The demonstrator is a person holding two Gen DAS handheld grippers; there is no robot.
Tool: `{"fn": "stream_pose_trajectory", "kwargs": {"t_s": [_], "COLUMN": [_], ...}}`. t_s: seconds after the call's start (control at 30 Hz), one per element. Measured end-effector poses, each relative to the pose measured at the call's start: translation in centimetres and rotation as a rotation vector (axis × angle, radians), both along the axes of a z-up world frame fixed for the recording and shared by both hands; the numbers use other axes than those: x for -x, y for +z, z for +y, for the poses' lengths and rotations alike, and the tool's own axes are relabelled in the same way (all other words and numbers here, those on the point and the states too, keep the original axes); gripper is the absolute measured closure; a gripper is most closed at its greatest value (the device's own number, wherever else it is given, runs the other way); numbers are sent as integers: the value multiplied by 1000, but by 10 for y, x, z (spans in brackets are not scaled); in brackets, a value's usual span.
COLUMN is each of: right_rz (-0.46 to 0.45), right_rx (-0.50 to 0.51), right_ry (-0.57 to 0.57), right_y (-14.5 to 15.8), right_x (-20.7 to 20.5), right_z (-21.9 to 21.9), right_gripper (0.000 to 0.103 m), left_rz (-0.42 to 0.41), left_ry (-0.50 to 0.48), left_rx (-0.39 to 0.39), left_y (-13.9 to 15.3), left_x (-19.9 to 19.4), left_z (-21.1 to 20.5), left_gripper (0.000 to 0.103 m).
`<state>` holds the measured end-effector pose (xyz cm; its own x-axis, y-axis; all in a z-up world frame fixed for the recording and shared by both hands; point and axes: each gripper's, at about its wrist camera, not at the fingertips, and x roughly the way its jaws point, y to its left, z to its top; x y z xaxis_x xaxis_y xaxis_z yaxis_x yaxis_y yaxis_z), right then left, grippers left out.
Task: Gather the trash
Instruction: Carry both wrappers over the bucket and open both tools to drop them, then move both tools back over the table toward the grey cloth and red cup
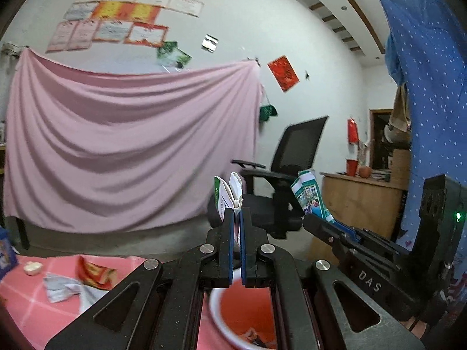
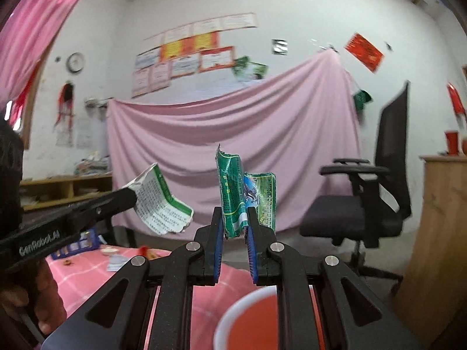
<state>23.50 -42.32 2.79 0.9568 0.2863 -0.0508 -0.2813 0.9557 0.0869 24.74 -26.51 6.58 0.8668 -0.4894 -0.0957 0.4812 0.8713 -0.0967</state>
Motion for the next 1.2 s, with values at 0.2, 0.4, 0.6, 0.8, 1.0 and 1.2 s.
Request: {"fn": "stream_pose_trajectory", "kwargs": {"t_s": [0.2, 0.4, 0.6, 0.8, 1.0, 1.2], "right_rz": [194, 350, 447, 505, 547, 560], "right_rx": [-82, -141, -163, -164, -146, -115], "right_ry": [-42, -79, -113, -150, -190, -212], "right_y": [-20, -44, -59, -69, -76, -79], "right_x": [-21, -38, -43, -48, -54, -56], "right_z": [-34, -55, -67, -72, -73, -71], "right_gripper": [87, 87, 86, 82, 80, 59], "left_rz": [131, 294, 400, 510, 581, 575], "left_ry": [-57, -83, -96, -93, -60, -22], "left_rx": [-30, -25, -23, 6, 49, 70], "left_y": [-15, -38, -52, -63, -69, -67], "left_x": [-27, -53, -71, -87, -97, -92], "left_z": [-37, -59, -64, -55, -42, -32], "left_gripper": [101, 101, 101, 101, 90, 76]}}
